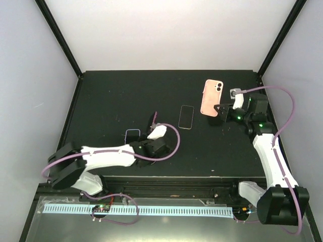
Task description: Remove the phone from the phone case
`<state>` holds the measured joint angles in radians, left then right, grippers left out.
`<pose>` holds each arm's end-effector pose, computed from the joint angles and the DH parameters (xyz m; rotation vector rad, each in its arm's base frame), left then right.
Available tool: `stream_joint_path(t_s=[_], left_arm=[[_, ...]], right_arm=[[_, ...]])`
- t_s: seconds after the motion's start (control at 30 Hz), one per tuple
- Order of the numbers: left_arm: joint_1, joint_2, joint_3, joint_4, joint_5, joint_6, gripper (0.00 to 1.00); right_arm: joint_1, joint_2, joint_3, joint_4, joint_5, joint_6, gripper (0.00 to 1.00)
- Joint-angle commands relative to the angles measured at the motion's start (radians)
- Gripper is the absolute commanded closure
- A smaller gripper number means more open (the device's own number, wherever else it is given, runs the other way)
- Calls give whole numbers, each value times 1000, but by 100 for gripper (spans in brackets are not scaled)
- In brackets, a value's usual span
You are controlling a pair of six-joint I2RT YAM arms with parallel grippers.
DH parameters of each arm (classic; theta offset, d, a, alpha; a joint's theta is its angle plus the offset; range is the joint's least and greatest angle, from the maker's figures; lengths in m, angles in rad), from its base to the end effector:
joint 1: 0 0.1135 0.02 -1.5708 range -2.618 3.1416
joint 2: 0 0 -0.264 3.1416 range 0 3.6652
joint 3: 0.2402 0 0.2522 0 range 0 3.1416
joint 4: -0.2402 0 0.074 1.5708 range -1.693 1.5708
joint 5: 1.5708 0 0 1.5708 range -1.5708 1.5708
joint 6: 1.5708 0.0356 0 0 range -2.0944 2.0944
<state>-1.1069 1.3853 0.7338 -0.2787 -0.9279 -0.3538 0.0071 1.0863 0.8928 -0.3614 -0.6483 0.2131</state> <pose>0.1416 -0.2193 0.1957 0.4393 2.0404 0.3118 0.2358 0.0232 0.3050 -0.1722 2.0975 0.8174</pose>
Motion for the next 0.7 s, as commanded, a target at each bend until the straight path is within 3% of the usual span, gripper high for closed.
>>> stream_joint_path(t_s=[0.0,0.07,0.27,0.67], left_arm=[[8,133,115,69,-154,145,99],[13,193,137,128,-149,208,98],[46,364,236,200,-83,333,98],[56,667,521,88,-43,355,96]], right_arm=[[-70,-28,-59,19,-221,-133,99],[-118,-32,-90,76,-282,-124,99],[-150,-28,-94,62,-263,-199,99],[-151,-90,-129,102,-232,-207,99]])
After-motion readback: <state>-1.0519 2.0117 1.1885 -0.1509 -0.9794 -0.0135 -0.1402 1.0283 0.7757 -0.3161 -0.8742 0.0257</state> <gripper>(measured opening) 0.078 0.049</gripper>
